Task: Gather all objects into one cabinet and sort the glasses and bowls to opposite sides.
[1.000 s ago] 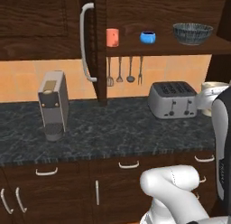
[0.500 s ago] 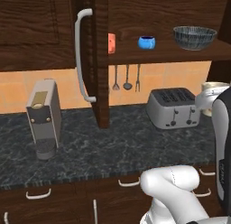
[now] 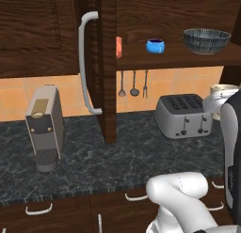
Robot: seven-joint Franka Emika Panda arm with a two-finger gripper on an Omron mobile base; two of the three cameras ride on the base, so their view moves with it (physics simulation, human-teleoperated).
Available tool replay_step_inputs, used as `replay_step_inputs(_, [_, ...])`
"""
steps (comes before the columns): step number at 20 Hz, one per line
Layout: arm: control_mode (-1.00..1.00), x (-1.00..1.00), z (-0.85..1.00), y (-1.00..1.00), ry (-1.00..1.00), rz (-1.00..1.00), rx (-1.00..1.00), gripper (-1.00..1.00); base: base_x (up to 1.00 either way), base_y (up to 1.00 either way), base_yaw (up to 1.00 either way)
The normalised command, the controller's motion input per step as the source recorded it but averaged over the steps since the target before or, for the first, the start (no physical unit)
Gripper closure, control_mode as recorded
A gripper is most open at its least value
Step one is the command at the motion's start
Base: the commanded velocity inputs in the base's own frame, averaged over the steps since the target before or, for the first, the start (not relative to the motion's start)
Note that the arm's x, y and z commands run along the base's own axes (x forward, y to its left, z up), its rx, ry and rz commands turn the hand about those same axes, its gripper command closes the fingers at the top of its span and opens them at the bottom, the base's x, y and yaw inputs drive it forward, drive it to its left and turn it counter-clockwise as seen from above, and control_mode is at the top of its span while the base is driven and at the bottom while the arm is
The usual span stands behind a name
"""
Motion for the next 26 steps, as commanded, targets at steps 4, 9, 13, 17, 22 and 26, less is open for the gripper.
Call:
replay_step_inputs(4, [-1.0, 0.01, 0.48, 0.01, -0.19, 0.01, 0.09, 1.0, 0.0, 0.0, 0.0])
replay_step_inputs(9, [-1.0, 0.0, 0.68, 0.29, -0.19, 0.07, 0.04, 1.0, 0.0, 0.0, 0.0])
replay_step_inputs(13, [-1.0, 0.04, 0.4, 0.34, -0.17, 0.0, 0.0, 1.0, 0.0, 0.0, 0.0])
replay_step_inputs(17, [-1.0, 0.57, 0.05, 0.1, -0.07, 0.01, 0.0, 1.0, 0.0, 0.0, 0.0])
replay_step_inputs(22, [-1.0, 0.82, 0.04, 0.06, 0.0, 0.0, 0.0, 1.0, 0.0, 0.0, 0.0])
replay_step_inputs(26, [-1.0, 0.42, 0.01, 0.05, 0.0, 0.0, 0.0, 1.0, 0.0, 0.0, 0.0])
